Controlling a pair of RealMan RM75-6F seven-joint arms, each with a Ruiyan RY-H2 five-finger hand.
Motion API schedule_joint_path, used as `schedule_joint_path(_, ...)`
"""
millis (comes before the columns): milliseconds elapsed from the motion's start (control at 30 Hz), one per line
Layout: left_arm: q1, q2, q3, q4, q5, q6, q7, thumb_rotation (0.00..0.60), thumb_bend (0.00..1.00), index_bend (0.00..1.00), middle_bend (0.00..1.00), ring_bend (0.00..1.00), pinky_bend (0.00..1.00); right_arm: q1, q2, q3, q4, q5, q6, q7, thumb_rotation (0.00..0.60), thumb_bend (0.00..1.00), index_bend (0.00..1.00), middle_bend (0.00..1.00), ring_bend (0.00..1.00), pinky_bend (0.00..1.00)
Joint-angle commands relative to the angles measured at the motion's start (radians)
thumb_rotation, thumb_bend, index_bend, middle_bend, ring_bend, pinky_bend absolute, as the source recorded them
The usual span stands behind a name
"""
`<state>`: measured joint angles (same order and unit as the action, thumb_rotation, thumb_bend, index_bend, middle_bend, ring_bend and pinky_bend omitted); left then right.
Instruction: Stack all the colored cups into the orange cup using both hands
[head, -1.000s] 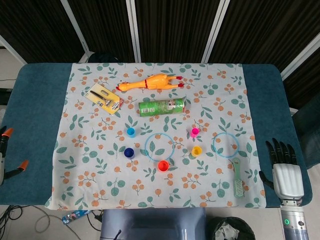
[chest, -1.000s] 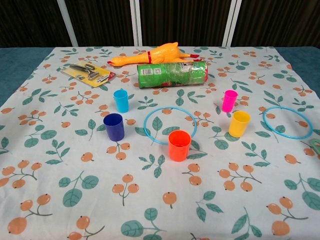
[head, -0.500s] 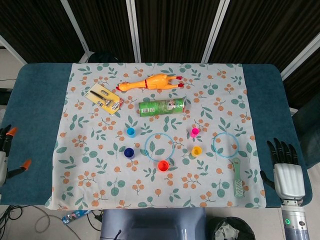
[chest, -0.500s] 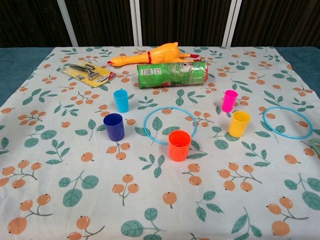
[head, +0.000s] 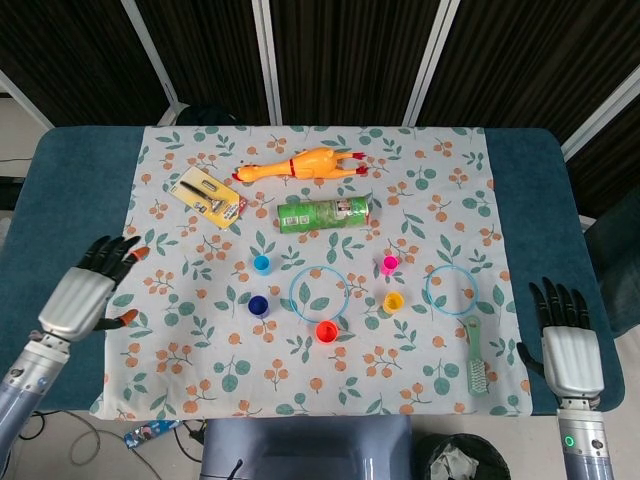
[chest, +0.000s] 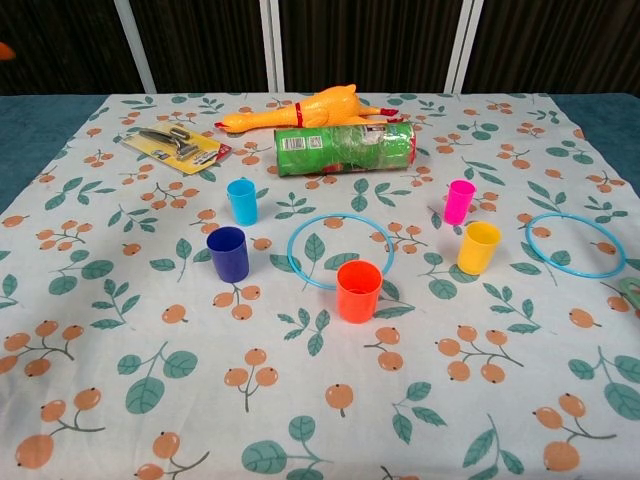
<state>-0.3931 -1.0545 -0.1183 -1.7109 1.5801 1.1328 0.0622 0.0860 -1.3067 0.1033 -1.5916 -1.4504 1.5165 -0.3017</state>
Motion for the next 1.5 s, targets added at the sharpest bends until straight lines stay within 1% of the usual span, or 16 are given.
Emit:
schedule_joint_path(33, -0.115, 0.046, -0.033, -0.110, -0.009, -0.145, 0.055, 0.600, 0.17, 0.17, 0.01, 0.00, 0.00, 0.001, -0.004, -0.001, 0.003, 0.003, -0.004, -0.004, 0.600, 0.32, 0.00, 0.00, 0.00, 0.06)
schedule_joint_path(67, -0.125, 0.046, -0.036, -0.118, -0.015, -0.160, 0.063, 0.600, 0.17, 0.18, 0.02, 0.00, 0.00, 0.002, -0.005, -0.001, 0.004, 0.003, -0.004, -0.005, 0.600, 0.32, 0.00, 0.00, 0.00, 0.06)
schedule_joint_path(133, -0.167, 0.038, -0.045, -0.150, -0.044, -0.224, 0.094, 0.600, 0.17, 0.20, 0.02, 0.00, 0.00, 0.003, -0.008, -0.002, 0.006, 0.004, -0.007, -0.008, 0.600, 0.32, 0.00, 0.00, 0.00, 0.06)
schedule_joint_path(300, -0.243, -0.002, -0.063, -0.195, -0.132, -0.333, 0.143, 0.600, 0.22, 0.24, 0.02, 0.00, 0.00, 0.003, -0.011, -0.001, 0.007, 0.005, -0.006, -0.008, 0.600, 0.32, 0.00, 0.00, 0.00, 0.06)
schedule_joint_path(367, -0.264, -0.023, -0.064, -0.194, -0.160, -0.358, 0.172, 0.600, 0.24, 0.25, 0.02, 0.00, 0.00, 0.002, -0.011, 0.000, 0.007, 0.006, -0.004, -0.007, 0.600, 0.32, 0.00, 0.00, 0.00, 0.06)
schedule_joint_path(500, -0.310, -0.101, -0.060, -0.159, -0.241, -0.392, 0.272, 0.600, 0.25, 0.26, 0.02, 0.00, 0.00, 0.002, -0.011, 0.003, 0.009, 0.010, -0.003, -0.001, 0.600, 0.32, 0.00, 0.00, 0.00, 0.06)
schedule_joint_path(633, -0.346, -0.173, -0.057, -0.122, -0.328, -0.403, 0.346, 0.600, 0.27, 0.26, 0.02, 0.00, 0.00, 0.001, -0.007, 0.006, 0.008, 0.011, 0.000, 0.006, 0.600, 0.32, 0.00, 0.00, 0.00, 0.06)
schedule_joint_path(933, -0.397, -0.257, -0.034, -0.063, -0.434, -0.394, 0.452, 0.600, 0.27, 0.25, 0.01, 0.00, 0.00, -0.001, -0.005, 0.008, 0.006, 0.019, -0.001, 0.010, 0.600, 0.32, 0.00, 0.00, 0.00, 0.06)
schedule_joint_path(1167, -0.425, -0.292, -0.019, -0.030, -0.495, -0.385, 0.504, 0.600, 0.27, 0.28, 0.01, 0.00, 0.00, -0.002, -0.006, 0.009, 0.003, 0.020, 0.005, 0.006, 0.600, 0.32, 0.00, 0.00, 0.00, 0.06)
schedule_joint_path(1300, -0.433, -0.303, -0.007, -0.020, -0.518, -0.377, 0.516, 0.600, 0.27, 0.30, 0.01, 0.00, 0.00, -0.002, -0.007, 0.009, 0.002, 0.022, 0.002, 0.004, 0.600, 0.32, 0.00, 0.00, 0.00, 0.06)
schedule_joint_path(1500, -0.444, -0.318, 0.005, 0.008, -0.552, -0.369, 0.523, 0.600, 0.27, 0.30, 0.01, 0.00, 0.00, -0.002, -0.008, 0.009, 0.000, 0.024, 0.002, 0.001, 0.600, 0.32, 0.00, 0.00, 0.00, 0.06)
